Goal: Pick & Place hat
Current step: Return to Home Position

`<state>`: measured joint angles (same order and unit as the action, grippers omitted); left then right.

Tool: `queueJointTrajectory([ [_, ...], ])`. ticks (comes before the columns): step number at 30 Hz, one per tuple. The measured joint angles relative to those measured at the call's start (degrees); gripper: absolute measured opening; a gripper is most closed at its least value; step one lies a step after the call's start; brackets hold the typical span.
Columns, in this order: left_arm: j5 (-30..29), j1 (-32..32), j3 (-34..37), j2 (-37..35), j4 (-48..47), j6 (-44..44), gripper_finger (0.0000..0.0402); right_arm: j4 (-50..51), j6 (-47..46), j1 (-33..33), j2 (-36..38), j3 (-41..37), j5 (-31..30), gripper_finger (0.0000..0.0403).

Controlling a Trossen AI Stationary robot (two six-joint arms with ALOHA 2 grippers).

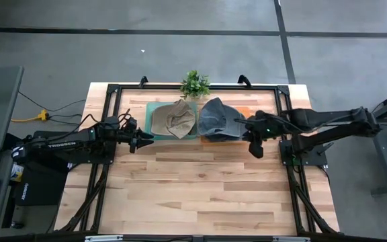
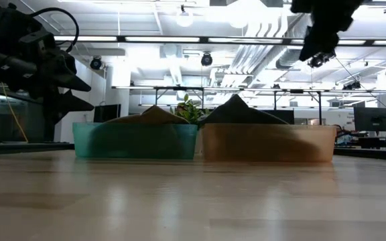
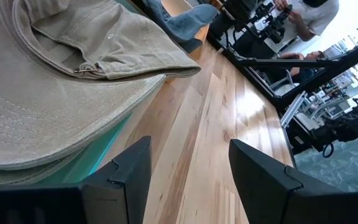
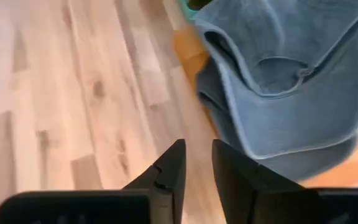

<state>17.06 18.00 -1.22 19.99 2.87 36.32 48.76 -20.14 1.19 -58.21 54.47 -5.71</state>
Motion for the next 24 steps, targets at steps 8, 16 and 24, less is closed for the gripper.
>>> queueJointTrajectory([
  [8,0.0,0.0,0.0,0.0,0.0,0.0,0.0192,-15.1,-8.3,4.8,8.3,-12.9,-0.9,0.003],
  [16,0.0,0.0,0.0,0.0,0.0,0.0,0.0192,-31.0,-10.8,6.5,12.2,-24.1,-1.5,0.0003],
  [24,-0.1,0.0,0.0,0.0,0.0,0.0,0.0192,-44.9,-15.9,6.5,15.7,-35.3,-1.7,0.0002],
])
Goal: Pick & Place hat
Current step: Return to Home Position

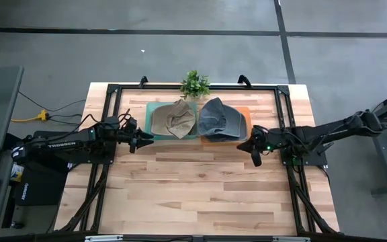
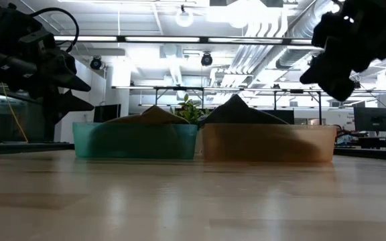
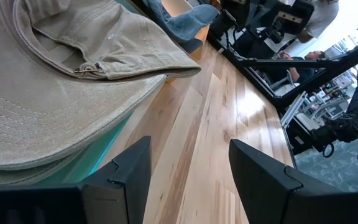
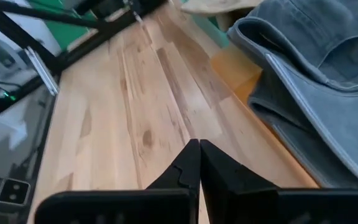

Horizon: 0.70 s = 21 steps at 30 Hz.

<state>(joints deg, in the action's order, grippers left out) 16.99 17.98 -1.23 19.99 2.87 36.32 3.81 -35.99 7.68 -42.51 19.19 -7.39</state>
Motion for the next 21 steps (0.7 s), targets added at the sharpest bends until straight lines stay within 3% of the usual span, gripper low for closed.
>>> queueJointTrajectory([
  [12,-0.2,0.0,0.0,0.0,0.0,0.0,0.0192,-14.1,-2.2,0.0,5.4,-10.9,-0.2,0.0004],
  [18,-0.2,0.0,0.0,0.0,0.0,0.0,0.0192,-28.2,1.2,-0.1,7.6,-17.2,-6.1,0.0002],
  [21,-0.2,0.0,0.0,0.0,0.0,0.0,0.0192,-31.9,1.7,-0.6,8.3,-18.5,-6.2,0.0001],
])
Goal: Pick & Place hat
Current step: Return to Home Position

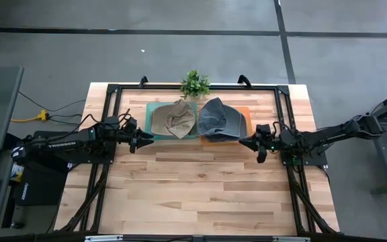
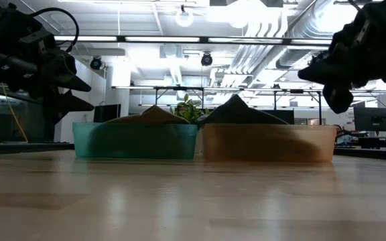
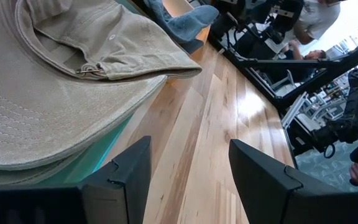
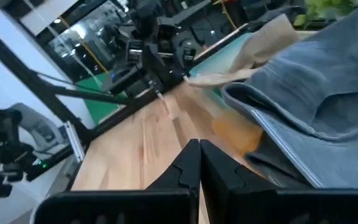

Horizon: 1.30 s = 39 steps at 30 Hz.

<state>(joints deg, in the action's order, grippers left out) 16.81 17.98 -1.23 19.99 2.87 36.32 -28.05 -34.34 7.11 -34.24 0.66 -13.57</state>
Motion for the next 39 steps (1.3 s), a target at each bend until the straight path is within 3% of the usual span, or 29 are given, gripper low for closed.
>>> queueJointTrajectory([
  [10,0.0,0.0,0.0,0.0,0.0,0.0,0.0192,-3.8,7.7,-0.9,0.2,-0.1,2.0,0.0001],
  [17,0.2,0.0,0.0,0.0,0.0,0.0,0.0192,2.5,7.4,-4.3,1.6,-0.1,10.4,0.0001],
  [24,0.2,0.0,0.0,0.0,0.0,0.0,0.0192,12.2,7.9,-7.5,9.2,-0.1,15.7,0.0],
  [34,0.2,0.0,0.0,0.0,0.0,0.0,0.0192,26.4,10.2,-9.4,23.5,-0.1,15.9,0.0],
  [39,0.2,0.0,0.0,0.0,0.0,0.0,0.0192,26.9,11.4,-9.4,27.5,-0.1,16.0,0.0],
])
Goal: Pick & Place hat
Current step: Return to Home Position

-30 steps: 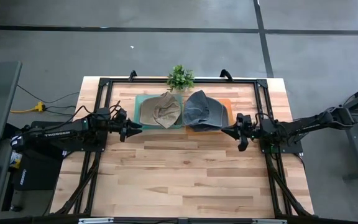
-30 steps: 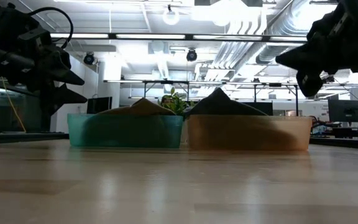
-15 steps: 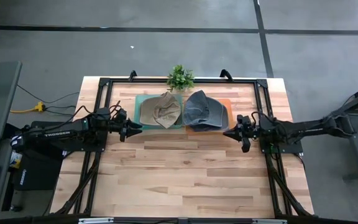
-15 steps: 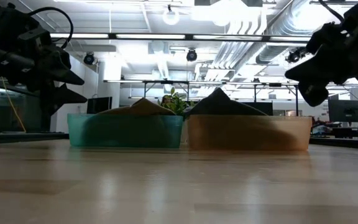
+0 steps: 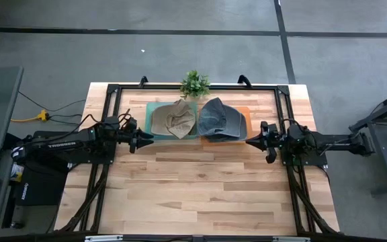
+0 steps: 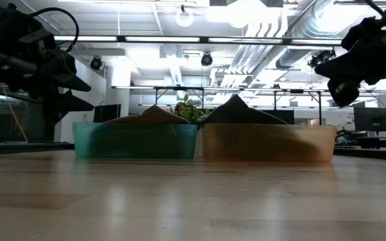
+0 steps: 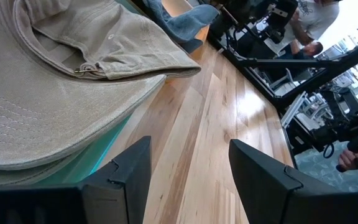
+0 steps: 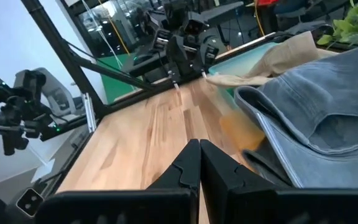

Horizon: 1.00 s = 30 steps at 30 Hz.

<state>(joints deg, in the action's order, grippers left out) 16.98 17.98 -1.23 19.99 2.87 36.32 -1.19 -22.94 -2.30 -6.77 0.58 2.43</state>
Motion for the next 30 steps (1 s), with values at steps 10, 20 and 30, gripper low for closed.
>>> queueJointTrajectory([
  [10,0.0,0.0,0.0,0.0,0.0,0.0,0.0192,0.3,-1.8,0.1,0.4,0.1,-0.6,0.0],
  [20,-0.2,0.0,0.0,0.0,0.0,0.0,0.0192,0.0,-2.1,0.1,0.4,0.1,-0.6,0.0],
  [30,-0.2,0.0,0.0,0.0,0.0,0.0,0.0192,-0.2,-2.1,0.1,0.4,0.1,-0.7,0.0008],
])
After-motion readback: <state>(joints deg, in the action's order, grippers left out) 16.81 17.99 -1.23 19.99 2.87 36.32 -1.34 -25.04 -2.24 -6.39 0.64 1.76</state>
